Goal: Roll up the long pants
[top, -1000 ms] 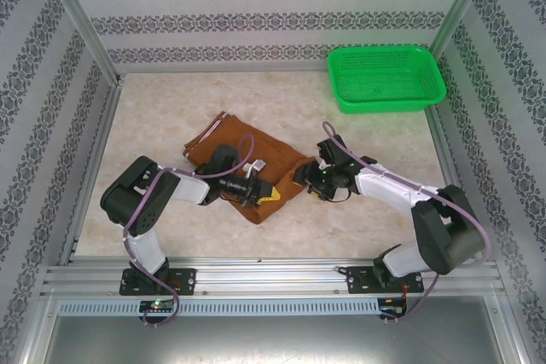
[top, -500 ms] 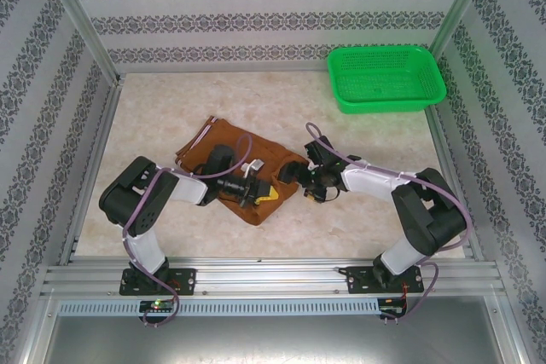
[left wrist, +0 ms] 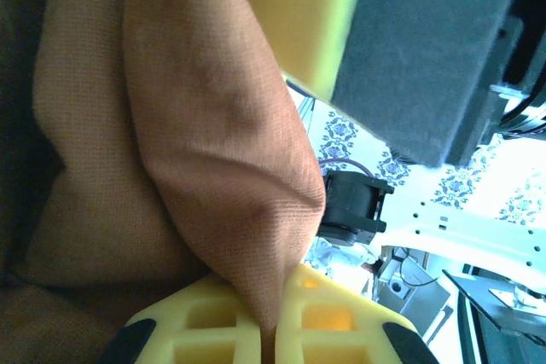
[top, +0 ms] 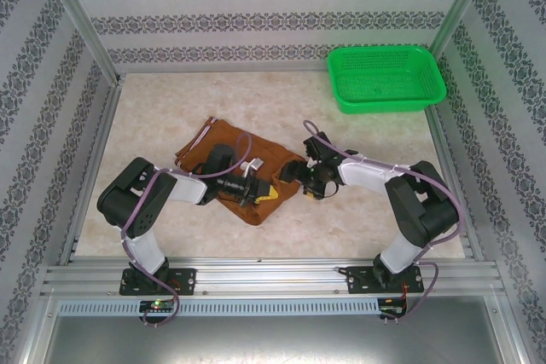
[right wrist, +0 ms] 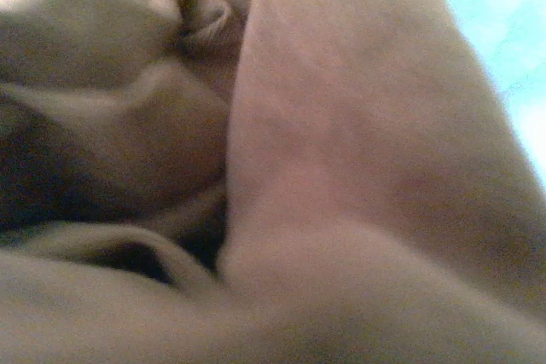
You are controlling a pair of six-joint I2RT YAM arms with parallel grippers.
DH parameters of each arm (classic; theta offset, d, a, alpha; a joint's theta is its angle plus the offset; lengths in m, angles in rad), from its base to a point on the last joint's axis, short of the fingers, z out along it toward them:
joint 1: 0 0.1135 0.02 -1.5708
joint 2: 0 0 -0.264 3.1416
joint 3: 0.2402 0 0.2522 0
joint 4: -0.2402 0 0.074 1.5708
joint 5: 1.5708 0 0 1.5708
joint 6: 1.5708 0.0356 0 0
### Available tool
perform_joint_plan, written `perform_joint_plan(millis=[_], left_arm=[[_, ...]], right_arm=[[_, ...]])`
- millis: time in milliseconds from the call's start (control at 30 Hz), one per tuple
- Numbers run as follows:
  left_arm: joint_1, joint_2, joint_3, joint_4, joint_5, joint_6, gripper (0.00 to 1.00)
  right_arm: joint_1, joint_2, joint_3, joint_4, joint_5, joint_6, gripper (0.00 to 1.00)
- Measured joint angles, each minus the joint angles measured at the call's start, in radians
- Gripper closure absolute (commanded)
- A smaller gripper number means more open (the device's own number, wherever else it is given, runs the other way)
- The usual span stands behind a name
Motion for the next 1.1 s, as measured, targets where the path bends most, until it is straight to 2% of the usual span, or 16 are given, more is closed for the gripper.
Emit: perform_joint_plan(millis=[33,67,100,200,300,367,433,533,667,800,833,967,1033,1100], left_arm=[[0.0,0.0,0.001,-0.004,-0.005,0.002,1.0],[0.003,0.0,0.003,-0.011,-0.014,0.005,1.0],[0.006,0.0,0.003,-0.019,-0.022,0.009,1.0],[0.018,-0.006,0.021,-0.114,-0.042,0.073,1.0],[0.023,-0.039,0.114,-0.381,-0.091,0.266,1.0],[0.017,-0.068,0.198,-0.592,-0.161,0.415,0.98],[0.002,-0.106,0.27,-0.784,-0.265,0.549,0.89],[-0.024,-0.177,0.306,-0.929,-0.405,0.675,0.87],[-0.035,-0.263,0.322,-1.005,-0.541,0.771,0.84],[-0.097,-0.383,0.355,-1.104,-0.774,0.845,0.74],[-0.126,-0.42,0.359,-1.12,-0.825,0.86,0.73],[-0.255,-0.575,0.359,-1.134,-0.959,0.919,0.58],[-0.302,-0.613,0.359,-1.133,-0.978,0.933,0.62],[-0.333,-0.603,0.359,-1.127,-0.985,0.942,0.71]], right_arm=[[0.0,0.019,0.015,0.006,-0.014,-0.004,0.53],[0.0,0.048,0.034,0.012,-0.029,-0.004,0.81],[0.0,0.071,0.046,0.033,-0.05,-0.004,1.0],[-0.007,0.126,0.058,0.139,-0.115,0.014,1.0],[-0.021,0.129,0.008,0.251,-0.155,0.043,1.0],[-0.026,0.099,-0.045,0.309,-0.151,0.063,1.0],[-0.026,0.043,-0.1,0.328,-0.13,0.08,1.0],[-0.026,-0.094,-0.17,0.296,-0.086,0.098,1.0],[-0.006,-0.301,-0.198,0.179,-0.001,0.121,1.0],[0.033,-0.454,-0.198,-0.004,0.174,0.143,1.0],[0.043,-0.471,-0.198,-0.046,0.205,0.147,1.0],[0.062,-0.459,-0.203,-0.13,0.27,0.172,1.0],[0.069,-0.43,-0.217,-0.129,0.282,0.182,1.0],[0.079,-0.405,-0.23,-0.121,0.29,0.192,1.0]])
